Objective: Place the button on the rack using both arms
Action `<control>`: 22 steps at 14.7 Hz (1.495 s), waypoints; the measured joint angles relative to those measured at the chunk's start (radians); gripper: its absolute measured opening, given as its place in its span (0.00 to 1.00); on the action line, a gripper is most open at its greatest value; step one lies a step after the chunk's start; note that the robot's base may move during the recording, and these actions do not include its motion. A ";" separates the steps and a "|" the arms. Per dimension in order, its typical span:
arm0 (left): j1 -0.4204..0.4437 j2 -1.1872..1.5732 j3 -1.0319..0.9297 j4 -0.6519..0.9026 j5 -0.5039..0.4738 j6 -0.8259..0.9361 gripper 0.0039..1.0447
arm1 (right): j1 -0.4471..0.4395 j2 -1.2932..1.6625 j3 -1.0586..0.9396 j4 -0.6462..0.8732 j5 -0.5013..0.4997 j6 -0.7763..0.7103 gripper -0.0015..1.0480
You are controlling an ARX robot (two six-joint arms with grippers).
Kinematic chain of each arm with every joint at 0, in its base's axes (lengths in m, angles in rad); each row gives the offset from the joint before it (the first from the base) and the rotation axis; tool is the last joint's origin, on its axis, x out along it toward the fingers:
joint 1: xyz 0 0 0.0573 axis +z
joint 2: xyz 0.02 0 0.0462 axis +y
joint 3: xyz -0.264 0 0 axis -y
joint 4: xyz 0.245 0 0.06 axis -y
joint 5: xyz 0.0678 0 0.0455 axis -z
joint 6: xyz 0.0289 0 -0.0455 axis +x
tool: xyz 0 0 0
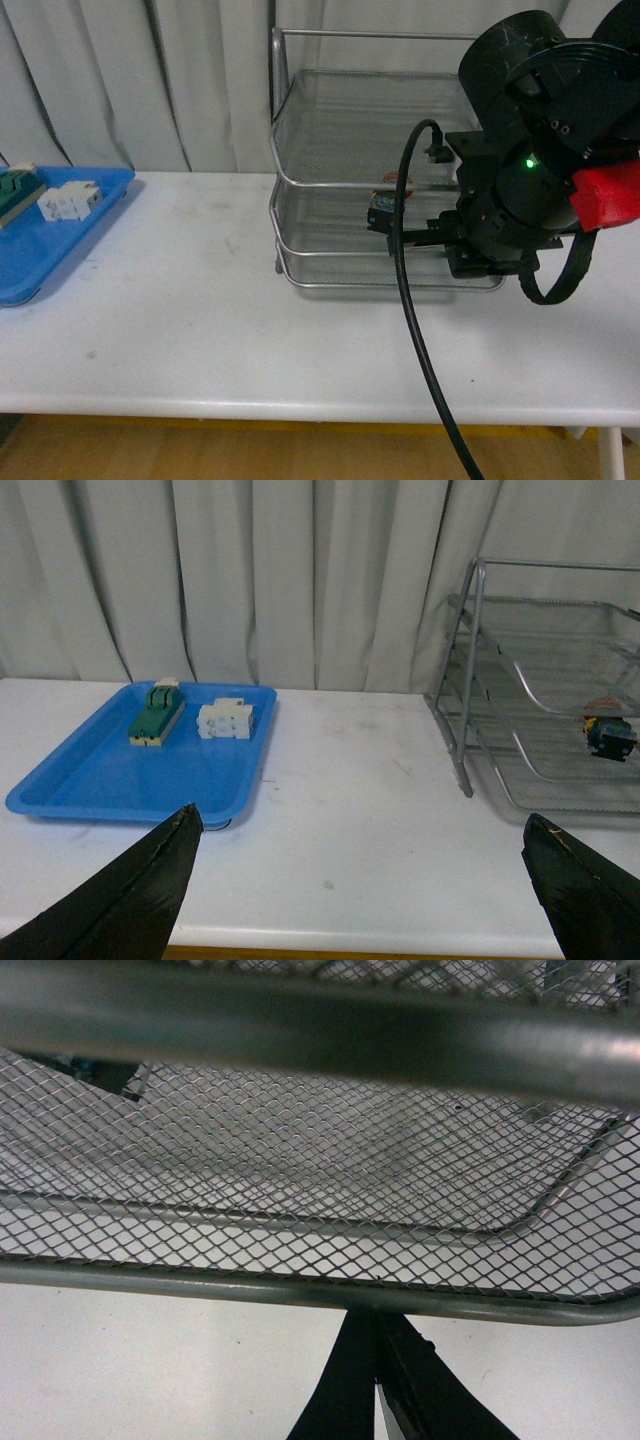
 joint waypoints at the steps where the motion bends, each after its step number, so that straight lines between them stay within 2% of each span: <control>1: 0.000 0.000 0.000 0.000 0.000 0.000 0.94 | -0.008 0.027 0.037 -0.016 0.002 -0.003 0.02; 4: 0.000 0.000 0.000 0.000 0.000 0.000 0.94 | -0.030 0.060 0.118 -0.016 0.013 -0.010 0.02; 9: 0.000 0.000 0.000 0.000 0.000 0.000 0.94 | -0.040 0.074 0.110 0.008 0.025 -0.015 0.02; 12: 0.000 0.000 0.000 0.000 0.000 0.000 0.94 | -0.040 -0.088 -0.030 0.039 -0.049 0.004 0.02; 16: 0.000 0.000 0.000 0.000 0.000 0.000 0.94 | -0.040 -0.423 -0.327 0.126 -0.206 0.111 0.02; 19: 0.000 0.000 0.000 0.000 0.000 0.000 0.94 | -0.039 -0.677 -0.509 0.183 -0.204 0.206 0.02; 22: 0.000 0.000 0.000 0.000 0.000 0.000 0.94 | -0.003 -0.996 -0.712 0.164 -0.084 0.261 0.02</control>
